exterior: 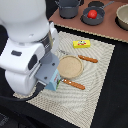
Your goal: Interact with the objects in diverse but meaningful ways.
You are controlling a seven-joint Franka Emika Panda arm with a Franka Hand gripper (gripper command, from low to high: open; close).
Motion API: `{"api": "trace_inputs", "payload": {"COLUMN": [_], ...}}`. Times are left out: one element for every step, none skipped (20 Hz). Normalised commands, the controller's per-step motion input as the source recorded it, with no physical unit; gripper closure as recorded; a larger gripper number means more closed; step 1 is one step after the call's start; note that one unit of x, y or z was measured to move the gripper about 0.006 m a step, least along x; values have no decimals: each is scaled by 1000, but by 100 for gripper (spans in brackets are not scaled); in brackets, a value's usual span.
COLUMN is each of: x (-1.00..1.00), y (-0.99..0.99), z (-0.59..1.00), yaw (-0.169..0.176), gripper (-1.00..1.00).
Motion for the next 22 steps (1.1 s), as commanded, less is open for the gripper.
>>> {"api": "trace_inputs", "payload": {"x": [826, 851, 854, 854, 854, 829, 811, 789, 760, 686, 629, 651, 600, 543, 394, 237, 97, 37, 0, 0, 0, 0], "y": [0, 0, 0, 0, 0, 0, 20, 51, 34, 0, 0, 0, 0, 0, -46, -134, -151, -177, -169, -206, -206, -206], "z": [211, 237, 243, 226, 203, 194, 189, 186, 163, 103, 26, 0, 0, 0, -106, -143, -197, -194, -197, -209, -194, -180], "yaw": [-66, -64, -70, -70, -69, -68, -64, -63, -63, -63, -64, -64, -62, -52, -27, 0, 0, 0, 0, 0, 0, 0], "gripper": [100, 100, 100, 100, 100, 100, 100, 100, 100, 100, 100, 100, 100, 100, 100, 100, 100, 100, 100, 100, 100, 100]}}
